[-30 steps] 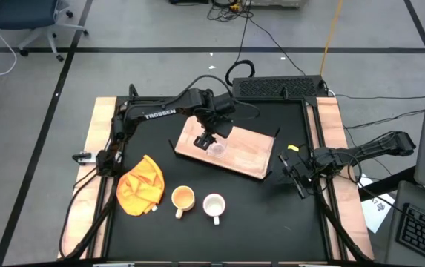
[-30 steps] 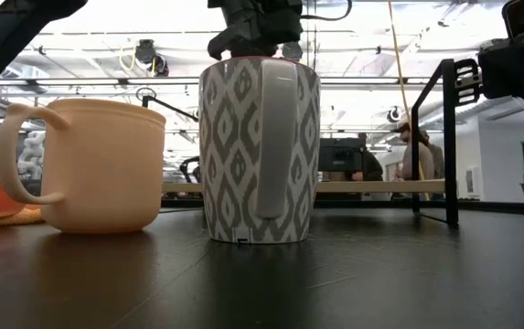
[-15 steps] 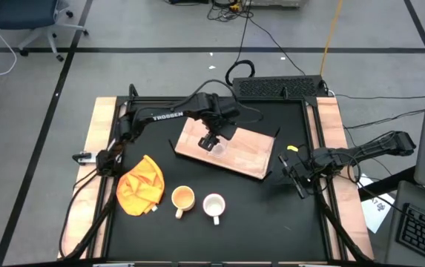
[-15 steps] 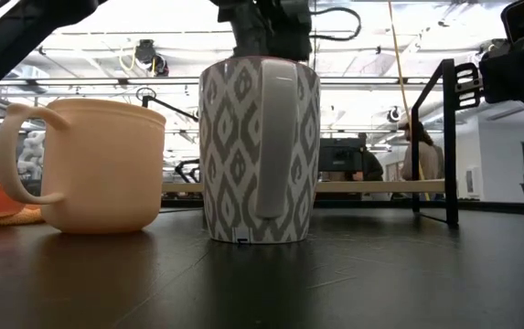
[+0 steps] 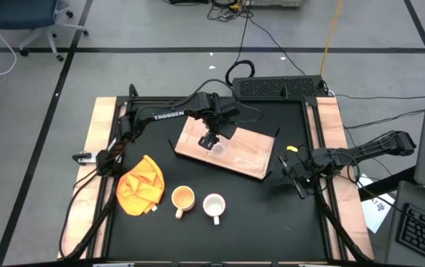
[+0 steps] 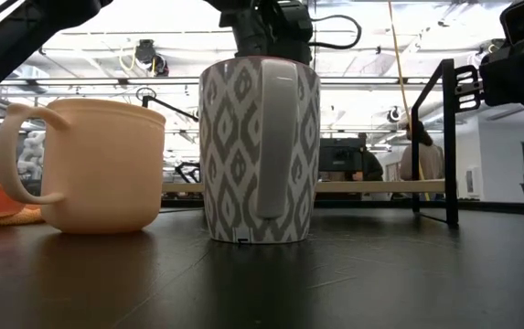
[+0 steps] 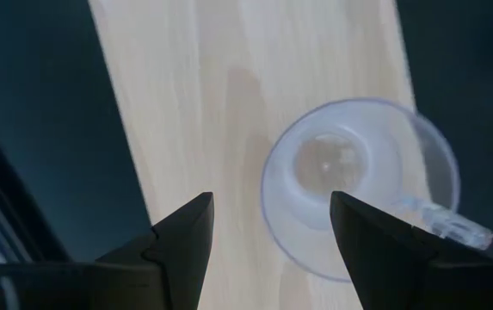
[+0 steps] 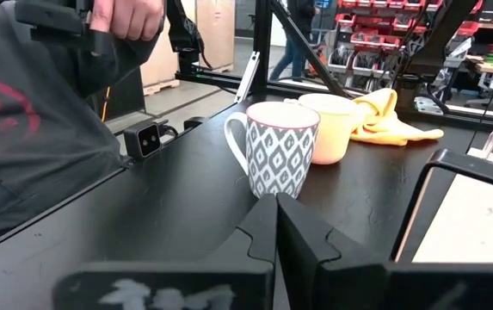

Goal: Stack small to large cups/mugs on shelf
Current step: Put the transparent mug on the shelf

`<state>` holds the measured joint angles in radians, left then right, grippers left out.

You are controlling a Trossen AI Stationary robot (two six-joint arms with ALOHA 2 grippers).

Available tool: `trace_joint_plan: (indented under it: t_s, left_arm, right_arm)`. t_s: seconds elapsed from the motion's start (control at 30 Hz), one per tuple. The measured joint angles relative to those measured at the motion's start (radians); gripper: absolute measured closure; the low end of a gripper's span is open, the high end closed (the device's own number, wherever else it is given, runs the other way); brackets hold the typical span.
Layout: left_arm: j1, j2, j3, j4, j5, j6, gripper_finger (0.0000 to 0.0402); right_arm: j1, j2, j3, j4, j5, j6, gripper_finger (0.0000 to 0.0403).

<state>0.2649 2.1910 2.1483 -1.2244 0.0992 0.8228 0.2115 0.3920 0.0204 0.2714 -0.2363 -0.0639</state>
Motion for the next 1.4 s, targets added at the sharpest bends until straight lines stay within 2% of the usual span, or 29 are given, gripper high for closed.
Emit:
trace_joint_plan:
  t_s: [0.1,0.63,1.4]
  left_arm:
    - [0.006,0.0,0.0,0.016,0.033,0.006,0.017]
    - [0.023,0.0,-0.003,0.015,0.061,-0.032,0.0237]
    - [0.029,-0.001,-0.039,0.025,0.058,-0.039,0.0238]
  right_arm:
    - [0.0,0.0,0.0,0.0,0.0,0.0,0.0403]
    - [0.0,0.0,0.0,0.0,0.0,0.007,0.0403]
    - [0.0,0.0,0.0,0.0,0.0,0.007,0.0403]
